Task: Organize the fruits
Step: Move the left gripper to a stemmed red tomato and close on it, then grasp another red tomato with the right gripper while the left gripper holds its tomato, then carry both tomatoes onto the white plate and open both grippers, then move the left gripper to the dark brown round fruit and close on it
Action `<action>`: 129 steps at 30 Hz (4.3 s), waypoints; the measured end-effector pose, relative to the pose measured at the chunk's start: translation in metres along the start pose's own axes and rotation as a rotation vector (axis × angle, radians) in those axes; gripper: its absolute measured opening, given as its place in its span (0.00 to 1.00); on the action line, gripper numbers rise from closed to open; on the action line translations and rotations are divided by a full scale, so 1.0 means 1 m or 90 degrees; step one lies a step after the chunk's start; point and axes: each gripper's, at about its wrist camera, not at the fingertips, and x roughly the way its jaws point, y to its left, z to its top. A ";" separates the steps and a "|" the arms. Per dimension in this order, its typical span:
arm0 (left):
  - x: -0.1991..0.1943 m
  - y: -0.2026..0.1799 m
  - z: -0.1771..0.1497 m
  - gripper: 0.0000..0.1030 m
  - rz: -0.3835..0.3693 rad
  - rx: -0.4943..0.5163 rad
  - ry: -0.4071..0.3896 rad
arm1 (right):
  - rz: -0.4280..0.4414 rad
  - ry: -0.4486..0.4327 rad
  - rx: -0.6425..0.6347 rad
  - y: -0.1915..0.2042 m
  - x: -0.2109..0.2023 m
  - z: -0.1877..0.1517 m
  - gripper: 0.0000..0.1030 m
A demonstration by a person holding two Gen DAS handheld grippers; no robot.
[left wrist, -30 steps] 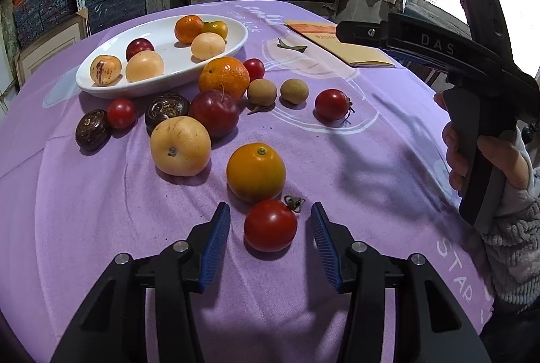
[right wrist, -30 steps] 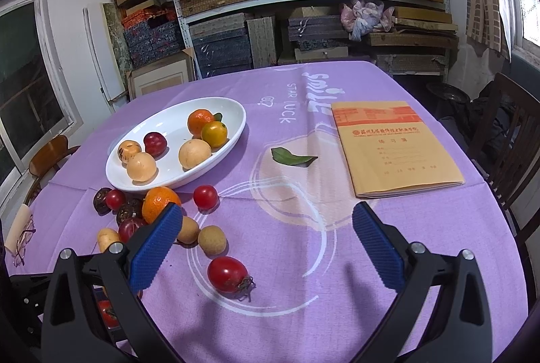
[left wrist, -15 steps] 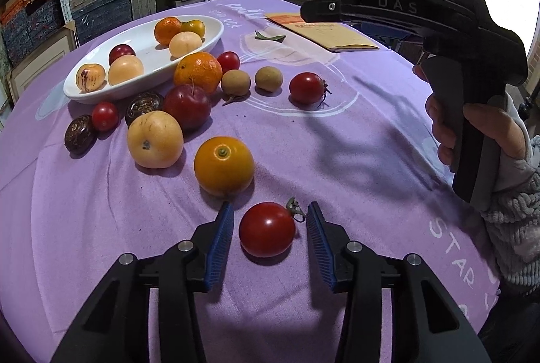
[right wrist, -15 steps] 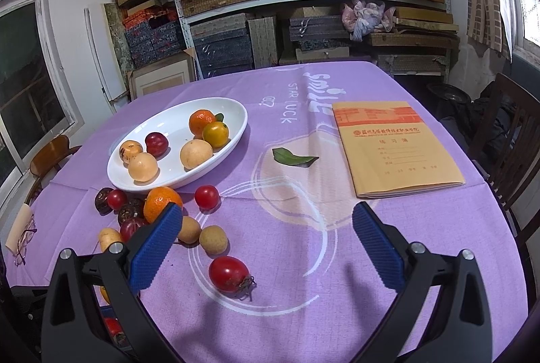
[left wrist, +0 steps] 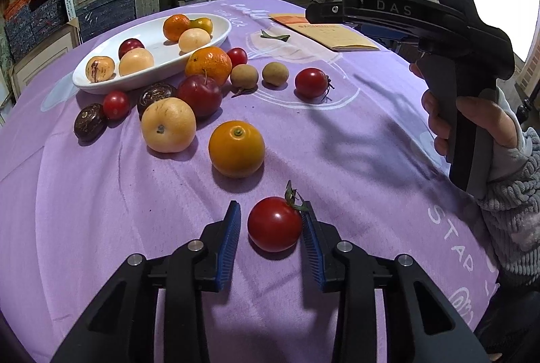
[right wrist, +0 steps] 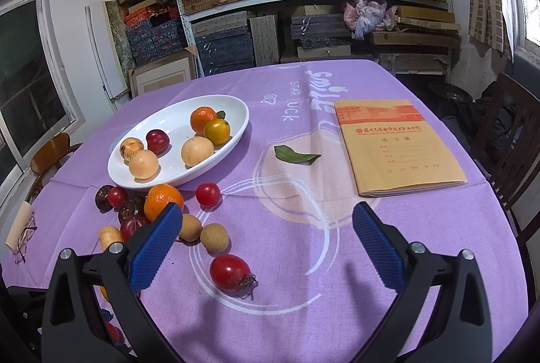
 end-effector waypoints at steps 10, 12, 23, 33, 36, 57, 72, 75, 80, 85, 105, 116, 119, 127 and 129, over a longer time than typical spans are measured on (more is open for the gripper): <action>-0.013 0.006 0.001 0.28 0.008 -0.014 -0.029 | -0.002 -0.003 0.001 -0.002 -0.002 0.001 0.96; -0.020 0.014 0.005 0.28 0.026 -0.024 -0.048 | -0.002 0.000 -0.006 -0.001 -0.003 0.001 0.96; -0.032 0.096 0.005 0.29 0.144 -0.194 -0.084 | -0.013 0.089 -0.152 0.042 0.017 -0.028 0.72; -0.036 0.103 0.002 0.29 0.124 -0.196 -0.090 | 0.030 0.143 -0.128 0.032 0.030 -0.035 0.42; -0.035 0.105 0.000 0.29 0.118 -0.201 -0.087 | 0.034 0.150 -0.131 0.033 0.031 -0.037 0.39; -0.033 0.114 0.019 0.29 0.097 -0.209 -0.079 | 0.100 0.138 -0.094 0.035 0.023 -0.021 0.31; 0.016 0.193 0.187 0.29 0.152 -0.219 -0.088 | 0.111 0.149 -0.191 0.128 0.100 0.059 0.30; 0.041 0.214 0.203 0.29 0.150 -0.236 -0.063 | 0.111 0.162 -0.184 0.129 0.120 0.063 0.29; 0.077 0.233 0.211 0.29 0.146 -0.258 -0.019 | 0.110 0.169 -0.189 0.130 0.135 0.064 0.29; 0.084 0.237 0.209 0.38 0.136 -0.263 -0.011 | 0.115 0.165 -0.160 0.115 0.127 0.062 0.34; -0.036 0.193 0.076 0.92 0.274 -0.251 -0.108 | 0.050 -0.021 0.029 0.012 0.001 0.014 0.96; -0.002 0.168 0.055 0.92 0.292 -0.165 -0.094 | 0.071 -0.001 0.115 -0.018 0.006 0.011 0.96; 0.006 0.172 0.055 0.92 0.274 -0.167 -0.073 | 0.070 0.006 0.112 -0.017 0.009 0.011 0.96; 0.019 0.175 0.062 0.92 0.257 -0.168 -0.050 | 0.070 0.019 0.109 -0.016 0.013 0.009 0.96; 0.022 0.175 0.065 0.92 0.259 -0.165 -0.048 | 0.070 0.020 0.108 -0.015 0.013 0.008 0.96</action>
